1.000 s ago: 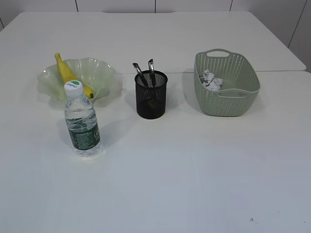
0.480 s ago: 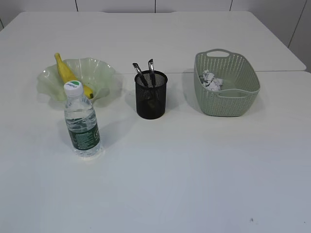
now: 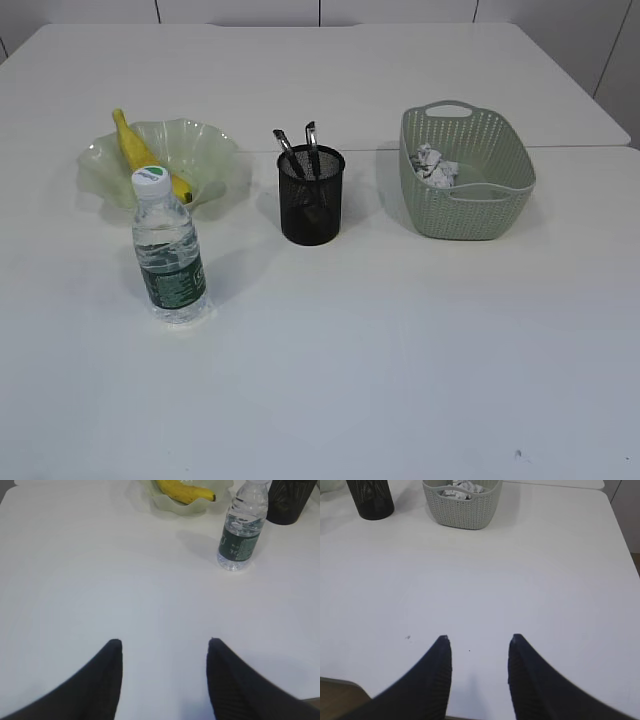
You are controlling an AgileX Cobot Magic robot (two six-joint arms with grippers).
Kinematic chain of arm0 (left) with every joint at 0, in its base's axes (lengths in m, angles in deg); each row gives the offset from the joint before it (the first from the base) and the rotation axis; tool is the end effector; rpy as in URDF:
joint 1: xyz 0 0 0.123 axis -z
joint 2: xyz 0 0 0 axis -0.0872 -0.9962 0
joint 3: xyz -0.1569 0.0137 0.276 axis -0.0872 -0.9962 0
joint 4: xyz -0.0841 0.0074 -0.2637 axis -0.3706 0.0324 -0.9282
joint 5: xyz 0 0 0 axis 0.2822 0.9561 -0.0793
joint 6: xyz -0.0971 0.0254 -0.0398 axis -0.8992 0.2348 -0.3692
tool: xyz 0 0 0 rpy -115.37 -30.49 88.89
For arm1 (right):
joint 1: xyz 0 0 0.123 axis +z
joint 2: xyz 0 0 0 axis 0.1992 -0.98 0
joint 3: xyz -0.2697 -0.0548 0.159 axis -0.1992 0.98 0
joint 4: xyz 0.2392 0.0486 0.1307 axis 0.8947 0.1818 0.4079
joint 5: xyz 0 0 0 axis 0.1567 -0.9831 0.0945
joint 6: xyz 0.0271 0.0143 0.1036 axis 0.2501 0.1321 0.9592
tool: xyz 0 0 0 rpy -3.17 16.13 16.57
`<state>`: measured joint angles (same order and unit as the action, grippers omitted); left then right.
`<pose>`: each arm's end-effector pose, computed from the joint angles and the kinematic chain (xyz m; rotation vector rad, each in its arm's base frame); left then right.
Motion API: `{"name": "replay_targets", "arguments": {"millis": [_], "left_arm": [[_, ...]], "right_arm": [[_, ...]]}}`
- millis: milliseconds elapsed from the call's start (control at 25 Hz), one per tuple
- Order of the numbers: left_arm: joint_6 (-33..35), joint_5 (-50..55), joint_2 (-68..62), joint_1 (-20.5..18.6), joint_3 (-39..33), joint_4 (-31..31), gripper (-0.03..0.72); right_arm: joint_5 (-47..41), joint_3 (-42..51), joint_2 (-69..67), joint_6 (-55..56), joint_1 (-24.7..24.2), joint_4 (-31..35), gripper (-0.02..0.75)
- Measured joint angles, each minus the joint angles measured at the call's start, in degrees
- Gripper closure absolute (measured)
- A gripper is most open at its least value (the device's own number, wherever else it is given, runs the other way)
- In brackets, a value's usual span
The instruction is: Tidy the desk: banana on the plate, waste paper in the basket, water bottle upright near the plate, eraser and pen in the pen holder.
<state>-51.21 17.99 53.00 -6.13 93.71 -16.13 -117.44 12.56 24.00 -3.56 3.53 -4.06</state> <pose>-0.0064 -0.0066 0.2835 0.0010 2.0931 -0.0600 -0.0068 -0.0197 0.2773 -0.1583 2.1039 -0.0007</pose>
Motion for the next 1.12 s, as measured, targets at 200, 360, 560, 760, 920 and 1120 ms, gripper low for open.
{"name": "replay_targets", "arguments": {"millis": [200, 360, 560, 760, 920, 1120], "left_arm": [[0.02, -0.94, 0.00, 0.00, -0.37, 0.00, 0.311], [0.12, -1.12, 0.00, 0.00, -0.37, 0.00, 0.312], [0.12, -1.21, 0.00, 0.00, -0.37, 0.00, 0.314], [0.24, -1.21, 0.00, 0.00, -0.37, 0.00, 0.314], [0.24, -1.21, 0.00, 0.00, -0.37, 0.00, 0.314], [0.24, -1.21, 0.00, 0.00, -0.37, 0.00, 0.314]], "right_arm": [[0.54, 0.56, 0.00, 0.00, 0.00, -0.26, 0.451], [0.57, 0.56, 0.00, 0.00, 0.00, -0.36, 0.452], [0.67, 0.56, 0.00, 0.00, 0.00, -0.36, 0.452], [0.71, 0.56, 0.00, 0.00, -0.37, -0.36, 0.452], [0.80, 0.56, 0.00, 0.00, -3.87, -0.36, 0.452], [0.80, 0.56, 0.00, 0.00, -10.85, -0.36, 0.452]]}}
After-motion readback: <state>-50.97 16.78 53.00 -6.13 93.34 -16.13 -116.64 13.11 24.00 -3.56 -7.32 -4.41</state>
